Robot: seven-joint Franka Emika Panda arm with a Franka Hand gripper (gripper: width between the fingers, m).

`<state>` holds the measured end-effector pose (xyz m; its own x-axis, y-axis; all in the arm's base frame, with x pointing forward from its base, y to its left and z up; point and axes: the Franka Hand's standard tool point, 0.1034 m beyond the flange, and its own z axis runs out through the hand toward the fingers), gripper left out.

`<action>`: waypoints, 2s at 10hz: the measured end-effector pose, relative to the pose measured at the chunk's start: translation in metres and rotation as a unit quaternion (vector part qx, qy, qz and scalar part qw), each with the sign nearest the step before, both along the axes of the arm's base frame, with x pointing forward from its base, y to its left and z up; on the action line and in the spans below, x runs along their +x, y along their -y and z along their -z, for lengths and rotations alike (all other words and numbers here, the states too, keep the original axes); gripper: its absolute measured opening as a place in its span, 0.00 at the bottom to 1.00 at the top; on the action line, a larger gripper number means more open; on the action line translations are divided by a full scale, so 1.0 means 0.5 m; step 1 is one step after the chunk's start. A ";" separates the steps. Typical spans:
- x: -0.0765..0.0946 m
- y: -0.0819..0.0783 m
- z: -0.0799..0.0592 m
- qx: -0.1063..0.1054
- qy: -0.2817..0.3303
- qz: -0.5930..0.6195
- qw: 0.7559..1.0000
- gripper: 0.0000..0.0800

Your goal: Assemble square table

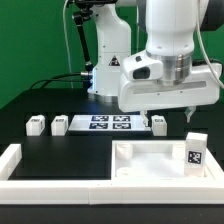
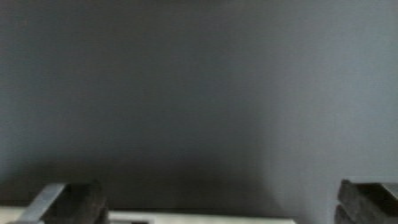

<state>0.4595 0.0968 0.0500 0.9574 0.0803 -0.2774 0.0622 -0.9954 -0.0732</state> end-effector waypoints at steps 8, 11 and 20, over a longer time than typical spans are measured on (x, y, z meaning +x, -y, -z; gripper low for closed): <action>-0.104 -0.001 0.040 -0.046 -0.312 0.015 0.949 0.81; -0.108 0.002 0.054 -0.052 -0.331 0.022 0.942 0.81; -0.172 -0.009 0.083 -0.063 -0.342 0.035 0.937 0.47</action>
Offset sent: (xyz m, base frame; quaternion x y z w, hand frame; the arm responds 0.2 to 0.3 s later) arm -0.0228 0.0082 -0.0097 -0.0375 -0.1335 0.0050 0.9903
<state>0.3737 0.1013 0.0087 0.5541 -0.0503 -0.8309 -0.0216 -0.9987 0.0461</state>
